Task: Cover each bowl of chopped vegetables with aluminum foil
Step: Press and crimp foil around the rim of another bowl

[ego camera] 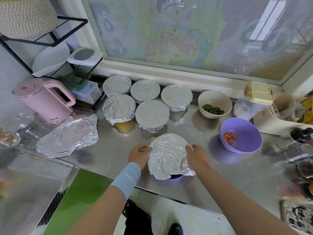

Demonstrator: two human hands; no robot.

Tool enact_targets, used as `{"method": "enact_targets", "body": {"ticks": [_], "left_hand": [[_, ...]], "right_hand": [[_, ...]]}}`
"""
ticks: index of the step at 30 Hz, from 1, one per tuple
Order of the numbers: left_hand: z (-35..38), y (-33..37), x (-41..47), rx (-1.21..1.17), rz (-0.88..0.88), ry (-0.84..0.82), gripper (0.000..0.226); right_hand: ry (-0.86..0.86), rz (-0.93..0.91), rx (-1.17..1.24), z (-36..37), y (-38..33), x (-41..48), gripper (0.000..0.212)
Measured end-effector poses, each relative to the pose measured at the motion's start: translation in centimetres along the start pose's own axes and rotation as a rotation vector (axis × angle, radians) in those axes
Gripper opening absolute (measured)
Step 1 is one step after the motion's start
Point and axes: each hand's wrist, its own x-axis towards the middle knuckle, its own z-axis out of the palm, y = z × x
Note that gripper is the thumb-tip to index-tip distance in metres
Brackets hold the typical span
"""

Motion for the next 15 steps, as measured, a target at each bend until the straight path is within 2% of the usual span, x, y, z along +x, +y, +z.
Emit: {"method": "enact_targets", "body": {"ticks": [2,5,8,10,12,13,15], "left_hand": [[-0.4,0.2,0.1,-0.041,0.039,0.000,0.033],[-0.9,0.1,0.5,-0.091,0.101,0.002,0.041],[-1.4,0.8,0.4,-0.301,0.056,-0.146,0.041],[-1.9,1.5,0.4,-0.559,-0.102,-0.295,0.033],[-2.7,2.7,-0.2,-0.722,-0.257,-0.430,0.044],[-3.0,3.2,-0.6,-0.713,-0.262,-0.496,0.044],[-3.4,3.6,-1.0,-0.631,-0.178,-0.527,0.032]], "right_hand": [[0.045,-0.053,0.081,-0.3,-0.6,0.2,0.055],[0.086,-0.153,0.146,-1.1,-1.6,-0.2,0.055],[0.079,-0.249,0.238,-2.0,-2.2,-0.1,0.057],[-0.025,-0.295,0.280,-2.6,-2.7,-0.3,0.062],[-0.238,-0.271,0.419,-3.1,-3.1,-0.2,0.071],[-0.348,-0.205,0.499,-3.3,-3.2,-0.1,0.074],[-0.520,-0.039,0.548,-3.6,-3.5,-0.3,0.060]]}}
